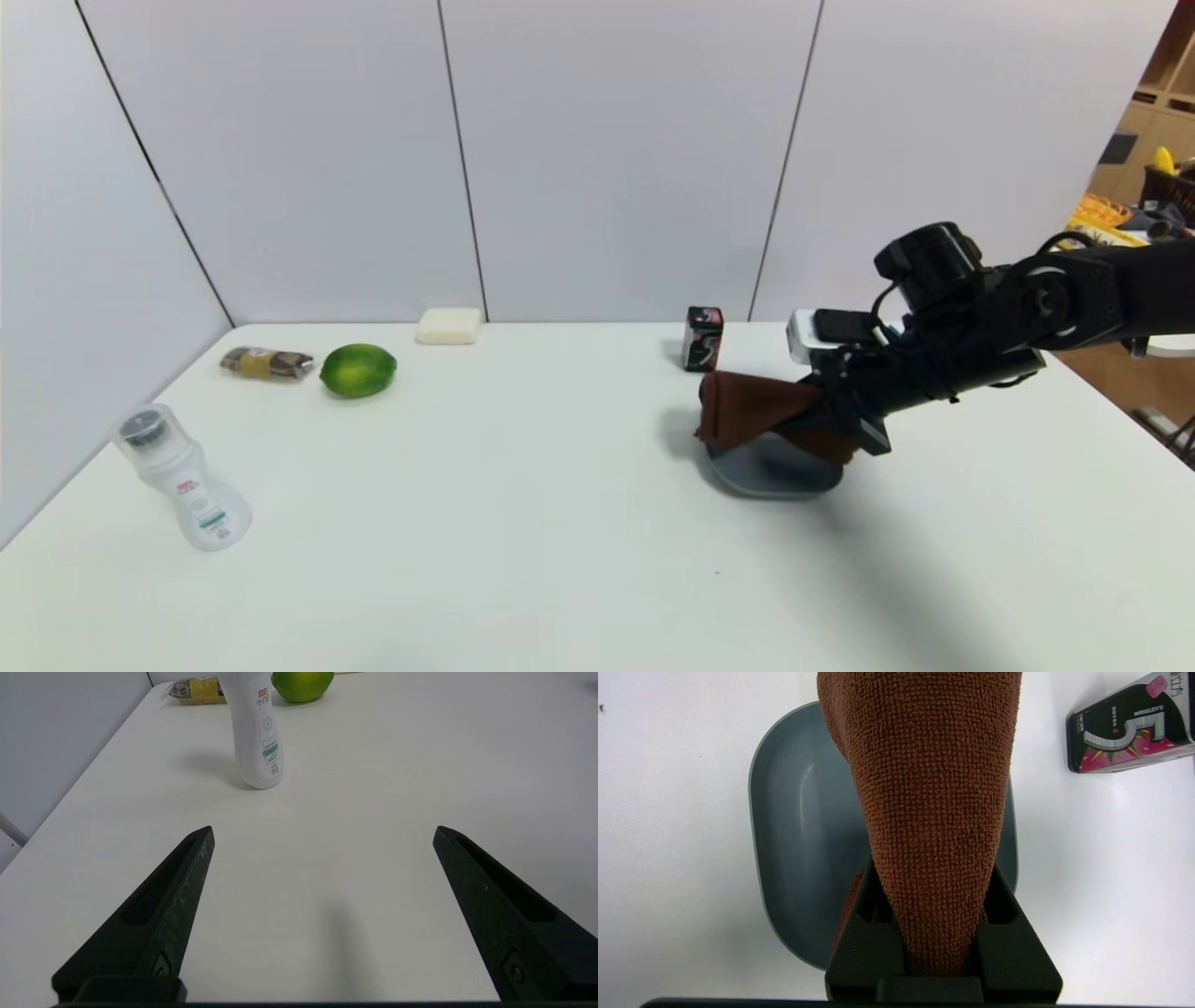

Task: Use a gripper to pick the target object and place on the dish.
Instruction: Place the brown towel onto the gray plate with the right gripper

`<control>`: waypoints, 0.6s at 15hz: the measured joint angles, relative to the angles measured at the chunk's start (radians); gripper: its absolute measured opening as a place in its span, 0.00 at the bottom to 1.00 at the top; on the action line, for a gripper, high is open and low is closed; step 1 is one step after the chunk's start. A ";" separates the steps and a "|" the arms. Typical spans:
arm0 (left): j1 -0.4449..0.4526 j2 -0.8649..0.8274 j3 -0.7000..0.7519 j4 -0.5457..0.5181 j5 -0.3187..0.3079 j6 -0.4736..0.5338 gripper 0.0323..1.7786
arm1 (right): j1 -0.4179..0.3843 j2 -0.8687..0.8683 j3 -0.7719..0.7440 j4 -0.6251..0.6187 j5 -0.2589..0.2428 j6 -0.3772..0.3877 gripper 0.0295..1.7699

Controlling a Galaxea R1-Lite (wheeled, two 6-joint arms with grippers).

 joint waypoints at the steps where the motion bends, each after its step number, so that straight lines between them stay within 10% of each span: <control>1: 0.000 0.000 0.000 0.000 0.000 0.000 0.95 | -0.002 0.005 0.001 0.000 0.000 0.000 0.18; 3: 0.000 0.000 0.000 0.000 0.000 0.000 0.95 | -0.009 0.011 0.002 0.001 -0.001 0.000 0.18; 9: 0.000 0.000 0.000 0.000 0.000 0.000 0.95 | -0.011 0.016 0.003 0.026 -0.003 -0.001 0.61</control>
